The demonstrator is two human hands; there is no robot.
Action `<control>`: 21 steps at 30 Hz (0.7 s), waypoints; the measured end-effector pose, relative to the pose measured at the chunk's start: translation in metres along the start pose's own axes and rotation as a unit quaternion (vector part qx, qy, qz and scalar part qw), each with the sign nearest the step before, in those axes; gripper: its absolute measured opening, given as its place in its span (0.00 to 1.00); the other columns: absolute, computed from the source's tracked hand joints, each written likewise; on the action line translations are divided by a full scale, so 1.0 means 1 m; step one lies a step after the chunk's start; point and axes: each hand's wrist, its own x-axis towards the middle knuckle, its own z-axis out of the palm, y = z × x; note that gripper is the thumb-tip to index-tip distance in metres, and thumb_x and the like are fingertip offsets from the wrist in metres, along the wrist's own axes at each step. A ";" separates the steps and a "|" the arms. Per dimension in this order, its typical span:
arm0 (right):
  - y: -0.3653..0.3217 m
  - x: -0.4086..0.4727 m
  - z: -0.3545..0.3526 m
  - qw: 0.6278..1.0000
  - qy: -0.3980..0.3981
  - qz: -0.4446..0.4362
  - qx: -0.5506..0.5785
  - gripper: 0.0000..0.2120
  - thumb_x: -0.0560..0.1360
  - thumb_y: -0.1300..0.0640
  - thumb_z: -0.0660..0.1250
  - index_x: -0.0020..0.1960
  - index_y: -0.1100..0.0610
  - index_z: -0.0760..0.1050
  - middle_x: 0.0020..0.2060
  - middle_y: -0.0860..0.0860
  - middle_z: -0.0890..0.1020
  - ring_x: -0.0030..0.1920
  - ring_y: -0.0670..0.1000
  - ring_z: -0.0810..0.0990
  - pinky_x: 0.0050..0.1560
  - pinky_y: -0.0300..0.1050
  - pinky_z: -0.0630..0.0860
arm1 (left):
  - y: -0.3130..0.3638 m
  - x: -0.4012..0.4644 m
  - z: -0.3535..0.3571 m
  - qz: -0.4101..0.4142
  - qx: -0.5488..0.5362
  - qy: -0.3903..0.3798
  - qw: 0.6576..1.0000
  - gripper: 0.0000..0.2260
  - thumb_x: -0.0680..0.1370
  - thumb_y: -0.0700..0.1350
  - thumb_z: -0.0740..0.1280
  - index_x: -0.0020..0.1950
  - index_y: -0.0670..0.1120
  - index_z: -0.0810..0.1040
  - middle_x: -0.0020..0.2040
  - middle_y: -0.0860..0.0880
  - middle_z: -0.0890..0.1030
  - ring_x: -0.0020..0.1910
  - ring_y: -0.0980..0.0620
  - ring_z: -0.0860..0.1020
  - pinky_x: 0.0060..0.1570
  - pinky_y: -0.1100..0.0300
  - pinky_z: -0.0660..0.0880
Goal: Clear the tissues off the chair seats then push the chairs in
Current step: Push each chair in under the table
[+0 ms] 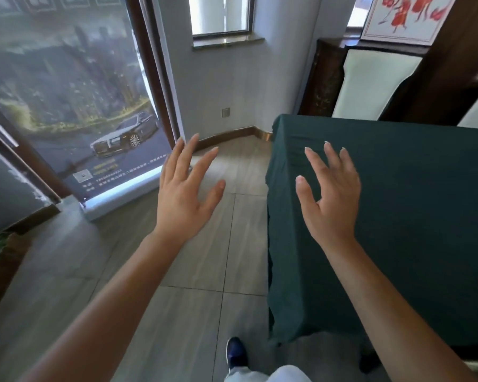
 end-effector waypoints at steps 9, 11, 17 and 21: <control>0.032 0.078 0.074 0.998 0.026 0.054 0.019 0.24 0.84 0.42 0.57 0.77 0.49 0.71 0.80 0.53 0.64 0.82 0.55 0.56 0.80 0.60 0.55 | -0.044 0.103 0.052 0.057 0.004 -0.019 0.998 0.23 0.82 0.55 0.64 0.76 0.50 0.72 0.82 0.47 0.62 0.83 0.43 0.55 0.77 0.34 0.60; 0.035 0.092 0.087 0.999 0.020 0.047 0.013 0.24 0.84 0.43 0.58 0.77 0.49 0.70 0.81 0.52 0.64 0.83 0.55 0.55 0.80 0.58 0.54 | -0.057 0.121 0.059 0.061 0.004 -0.018 0.998 0.23 0.82 0.56 0.64 0.76 0.50 0.72 0.82 0.46 0.63 0.83 0.43 0.56 0.77 0.34 0.60; 0.054 0.143 0.121 0.998 0.018 0.057 0.001 0.24 0.85 0.42 0.55 0.77 0.50 0.70 0.81 0.52 0.64 0.82 0.54 0.56 0.80 0.61 0.56 | -0.087 0.180 0.107 0.064 0.008 -0.023 0.998 0.23 0.82 0.55 0.64 0.76 0.49 0.73 0.82 0.46 0.62 0.83 0.43 0.54 0.79 0.36 0.57; 0.070 0.178 0.151 0.997 0.023 0.067 -0.034 0.24 0.86 0.41 0.53 0.77 0.50 0.70 0.81 0.52 0.65 0.82 0.54 0.57 0.80 0.62 0.56 | -0.113 0.221 0.149 0.089 -0.013 -0.016 0.996 0.21 0.84 0.54 0.64 0.75 0.48 0.74 0.82 0.46 0.62 0.83 0.42 0.54 0.79 0.36 0.57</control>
